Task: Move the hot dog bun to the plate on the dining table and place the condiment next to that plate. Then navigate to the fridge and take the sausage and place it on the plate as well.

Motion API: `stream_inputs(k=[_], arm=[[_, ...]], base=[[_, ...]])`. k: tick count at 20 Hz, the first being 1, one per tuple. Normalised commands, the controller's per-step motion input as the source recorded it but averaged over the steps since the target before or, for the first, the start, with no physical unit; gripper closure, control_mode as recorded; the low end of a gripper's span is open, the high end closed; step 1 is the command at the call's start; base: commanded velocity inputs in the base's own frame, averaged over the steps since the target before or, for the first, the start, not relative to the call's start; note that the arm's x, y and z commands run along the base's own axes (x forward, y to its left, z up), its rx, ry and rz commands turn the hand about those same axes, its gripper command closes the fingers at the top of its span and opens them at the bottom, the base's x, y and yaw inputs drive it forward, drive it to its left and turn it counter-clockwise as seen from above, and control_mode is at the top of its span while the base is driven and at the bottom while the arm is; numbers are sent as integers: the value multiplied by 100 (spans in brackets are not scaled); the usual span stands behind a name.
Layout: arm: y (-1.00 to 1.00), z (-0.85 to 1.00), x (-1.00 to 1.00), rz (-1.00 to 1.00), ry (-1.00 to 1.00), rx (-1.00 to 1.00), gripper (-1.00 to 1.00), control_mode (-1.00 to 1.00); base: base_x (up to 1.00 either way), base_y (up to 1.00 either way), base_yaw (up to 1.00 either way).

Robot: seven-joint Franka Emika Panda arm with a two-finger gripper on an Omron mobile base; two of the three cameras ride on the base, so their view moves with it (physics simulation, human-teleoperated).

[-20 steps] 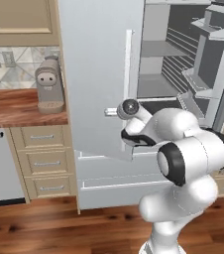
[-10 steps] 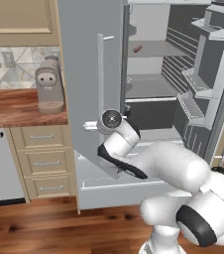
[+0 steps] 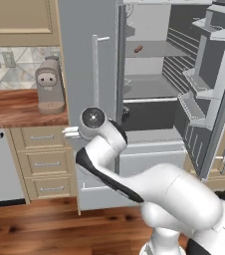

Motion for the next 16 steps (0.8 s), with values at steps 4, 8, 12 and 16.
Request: stream_inputs(k=[4,8,12,16], arm=[[-29,48,-100,-1,-10,0,-100,-100],[-87,46,-94,-3,-15,-1,-100,-100],[-100,8,-24,-8,-4,-2,-100,-100],[-100,0,4,-10,-1,-1,-100,-100]], base=[[0,0,0],[0,0,0],[0,0,0],[0,0,0]])
